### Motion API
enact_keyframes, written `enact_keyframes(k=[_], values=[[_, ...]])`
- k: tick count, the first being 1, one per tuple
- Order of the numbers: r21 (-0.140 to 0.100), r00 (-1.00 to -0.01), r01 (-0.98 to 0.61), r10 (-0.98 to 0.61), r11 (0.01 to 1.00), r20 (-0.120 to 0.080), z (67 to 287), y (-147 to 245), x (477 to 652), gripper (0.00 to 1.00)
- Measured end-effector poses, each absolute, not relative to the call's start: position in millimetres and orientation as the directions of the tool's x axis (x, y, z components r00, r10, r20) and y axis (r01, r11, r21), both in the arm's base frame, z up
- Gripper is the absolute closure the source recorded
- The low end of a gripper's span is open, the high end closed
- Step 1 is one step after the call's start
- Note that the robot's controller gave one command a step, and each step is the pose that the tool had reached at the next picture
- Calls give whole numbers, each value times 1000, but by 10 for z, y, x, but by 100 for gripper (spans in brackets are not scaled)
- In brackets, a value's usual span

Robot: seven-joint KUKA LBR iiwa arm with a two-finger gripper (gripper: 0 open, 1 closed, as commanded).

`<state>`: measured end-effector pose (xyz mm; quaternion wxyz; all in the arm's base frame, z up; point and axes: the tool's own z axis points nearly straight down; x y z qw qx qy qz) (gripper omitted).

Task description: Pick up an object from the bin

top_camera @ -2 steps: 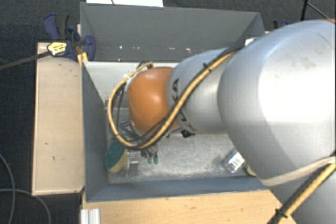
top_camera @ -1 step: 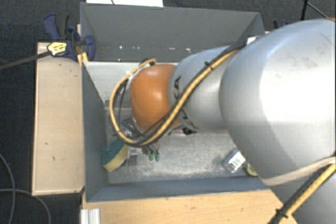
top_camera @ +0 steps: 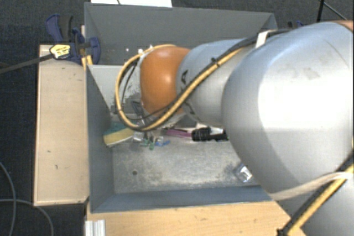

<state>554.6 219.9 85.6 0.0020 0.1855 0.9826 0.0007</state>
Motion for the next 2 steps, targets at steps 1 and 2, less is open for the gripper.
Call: enact_keyframes(k=[1,2], values=[[-10,-937,348,348,937,-8,813,2270,5482,100],[-9,-941,338,338,941,-6,1106,2433,5464,100]])
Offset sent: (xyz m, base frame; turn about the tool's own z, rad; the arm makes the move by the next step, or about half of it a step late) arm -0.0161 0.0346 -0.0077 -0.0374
